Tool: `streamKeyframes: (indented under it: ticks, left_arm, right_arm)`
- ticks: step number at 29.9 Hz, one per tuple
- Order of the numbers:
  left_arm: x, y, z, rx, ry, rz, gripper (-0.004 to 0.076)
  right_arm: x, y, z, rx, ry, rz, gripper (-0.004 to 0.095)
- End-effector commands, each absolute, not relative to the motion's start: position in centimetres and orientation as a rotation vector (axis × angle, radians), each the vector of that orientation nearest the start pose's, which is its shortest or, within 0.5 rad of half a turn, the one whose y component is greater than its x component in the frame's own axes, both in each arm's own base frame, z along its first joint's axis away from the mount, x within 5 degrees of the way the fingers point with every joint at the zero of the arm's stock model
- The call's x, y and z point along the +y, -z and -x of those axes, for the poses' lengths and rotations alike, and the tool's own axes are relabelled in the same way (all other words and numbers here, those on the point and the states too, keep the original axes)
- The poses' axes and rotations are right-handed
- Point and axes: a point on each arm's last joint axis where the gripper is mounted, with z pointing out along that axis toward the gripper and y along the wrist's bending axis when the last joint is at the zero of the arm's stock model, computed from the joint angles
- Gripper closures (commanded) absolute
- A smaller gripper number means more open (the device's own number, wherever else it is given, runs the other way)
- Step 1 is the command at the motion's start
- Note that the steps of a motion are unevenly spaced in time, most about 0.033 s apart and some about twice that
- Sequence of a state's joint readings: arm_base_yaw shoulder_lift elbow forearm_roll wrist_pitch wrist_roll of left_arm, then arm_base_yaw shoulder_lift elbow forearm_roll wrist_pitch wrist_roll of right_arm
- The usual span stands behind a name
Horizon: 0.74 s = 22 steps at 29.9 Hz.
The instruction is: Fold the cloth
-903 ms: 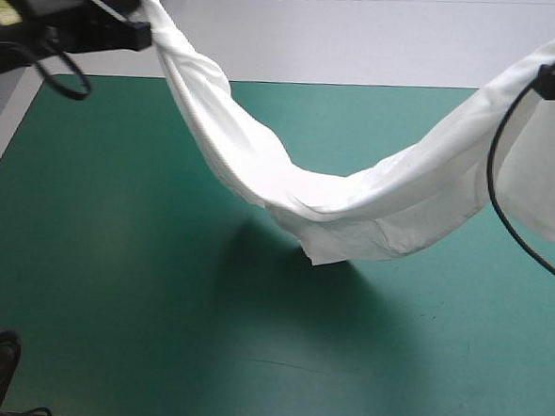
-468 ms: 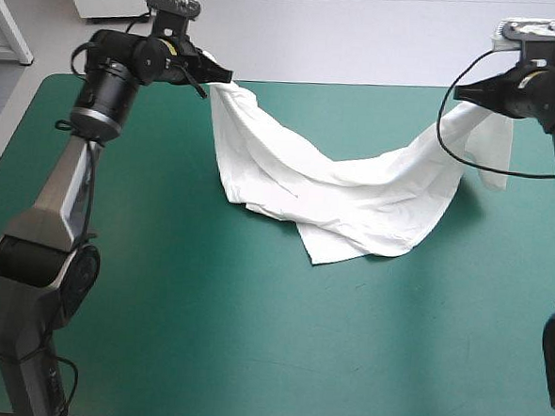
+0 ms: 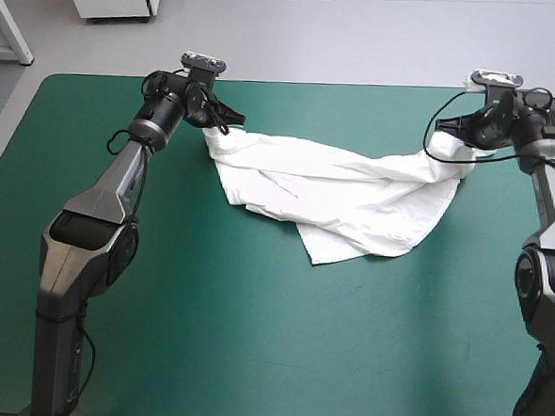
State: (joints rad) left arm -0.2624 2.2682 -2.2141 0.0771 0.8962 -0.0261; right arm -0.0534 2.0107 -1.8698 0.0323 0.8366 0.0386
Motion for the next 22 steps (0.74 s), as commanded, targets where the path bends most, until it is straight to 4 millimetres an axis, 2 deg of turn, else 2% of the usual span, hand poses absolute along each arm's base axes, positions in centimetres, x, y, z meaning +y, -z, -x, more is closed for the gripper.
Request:
streamKeyframes:
  ticks: [1, 7, 10, 12, 17, 19, 22]
  left_arm:
    - [-12.6, -30.2, -50.3, 2.322, 0.045, -0.267, 0.0733]
    - [-12.5, -28.4, -50.7, 2.374, 0.001, -0.277, 0.0733]
    - [-12.1, -28.6, -50.8, 2.355, -0.066, -0.285, 0.0717]
    - [-11.9, -28.9, -50.7, 2.359, -0.088, -0.277, 0.0657]
    - [-11.6, -31.1, -49.8, 2.421, -0.084, -0.229, 0.0399]
    - [-11.4, -32.9, -49.3, 2.415, -0.077, -0.192, 0.0308]
    - [-11.3, -36.0, -48.8, 2.335, -0.068, -0.179, 0.0277]
  right_arm:
    - [-3.3, -32.0, -46.2, 2.388, -0.060, -0.174, 0.0925]
    - [-3.6, -30.0, -46.2, 2.510, -0.063, -0.169, 0.0912]
    - [-3.4, -30.1, -46.1, 2.526, -0.083, -0.142, 0.0815]
    - [-3.3, -30.4, -46.0, 2.535, -0.109, -0.143, 0.0704]
    - [-2.9, -32.5, -45.5, 2.552, -0.182, -0.190, 0.0379]
    - [-2.9, -34.0, -45.3, 2.545, -0.180, -0.184, 0.0342]
    - [-2.9, -36.6, -44.5, 2.505, -0.170, -0.167, 0.0345]
